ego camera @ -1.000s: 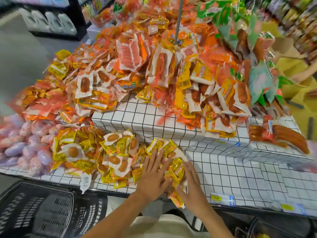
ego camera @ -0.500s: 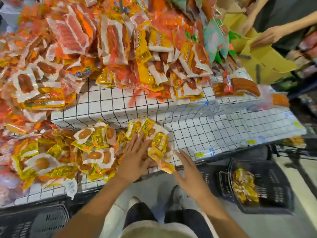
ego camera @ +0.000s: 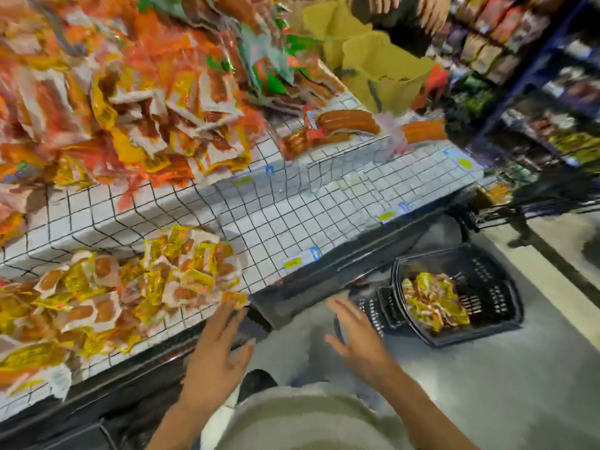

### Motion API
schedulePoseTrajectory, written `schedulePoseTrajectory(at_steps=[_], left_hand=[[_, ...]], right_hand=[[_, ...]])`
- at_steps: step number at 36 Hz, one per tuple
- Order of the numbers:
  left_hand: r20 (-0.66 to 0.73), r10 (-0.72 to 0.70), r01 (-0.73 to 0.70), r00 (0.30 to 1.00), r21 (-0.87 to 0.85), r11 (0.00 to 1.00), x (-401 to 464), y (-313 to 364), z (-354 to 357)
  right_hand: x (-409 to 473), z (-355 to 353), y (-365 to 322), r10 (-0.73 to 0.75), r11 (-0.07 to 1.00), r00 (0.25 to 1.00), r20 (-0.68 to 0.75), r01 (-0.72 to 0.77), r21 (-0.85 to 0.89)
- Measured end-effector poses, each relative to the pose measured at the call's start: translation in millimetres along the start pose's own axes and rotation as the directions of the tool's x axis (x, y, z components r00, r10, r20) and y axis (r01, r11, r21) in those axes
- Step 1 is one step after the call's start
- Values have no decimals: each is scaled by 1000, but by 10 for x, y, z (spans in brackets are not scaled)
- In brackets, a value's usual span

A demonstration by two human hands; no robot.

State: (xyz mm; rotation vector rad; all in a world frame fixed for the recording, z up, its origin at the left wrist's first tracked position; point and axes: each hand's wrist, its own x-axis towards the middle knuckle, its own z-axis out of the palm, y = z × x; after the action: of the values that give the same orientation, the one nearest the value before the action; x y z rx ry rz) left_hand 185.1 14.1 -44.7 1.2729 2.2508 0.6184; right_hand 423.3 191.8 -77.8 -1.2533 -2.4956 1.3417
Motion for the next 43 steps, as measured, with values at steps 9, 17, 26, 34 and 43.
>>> schedulePoseTrajectory(at_steps=[9, 17, 26, 34, 43], left_hand=[[156, 117, -145, 981, 176, 974, 376, 1115, 1086], [366, 134, -208, 921, 171, 963, 687, 1806, 1775], [539, 145, -272, 830, 164, 948, 1312, 2294, 2280], [676, 131, -287, 725, 124, 950, 1915, 2814, 2836], [749, 217, -368, 626, 38, 929, 2564, 3179, 3401]], right_hand=[[-666, -701, 1280, 119, 991, 990, -78, -113, 71], [-1214, -1230, 2078, 357, 919, 919, -168, -314, 239], [-1457, -1592, 2518, 561, 802, 805, -191, -472, 367], [-1651, -1857, 2649, 770, 625, 601, -215, -640, 447], [-1415, -2295, 2935, 839, 534, 524, -148, -741, 407]])
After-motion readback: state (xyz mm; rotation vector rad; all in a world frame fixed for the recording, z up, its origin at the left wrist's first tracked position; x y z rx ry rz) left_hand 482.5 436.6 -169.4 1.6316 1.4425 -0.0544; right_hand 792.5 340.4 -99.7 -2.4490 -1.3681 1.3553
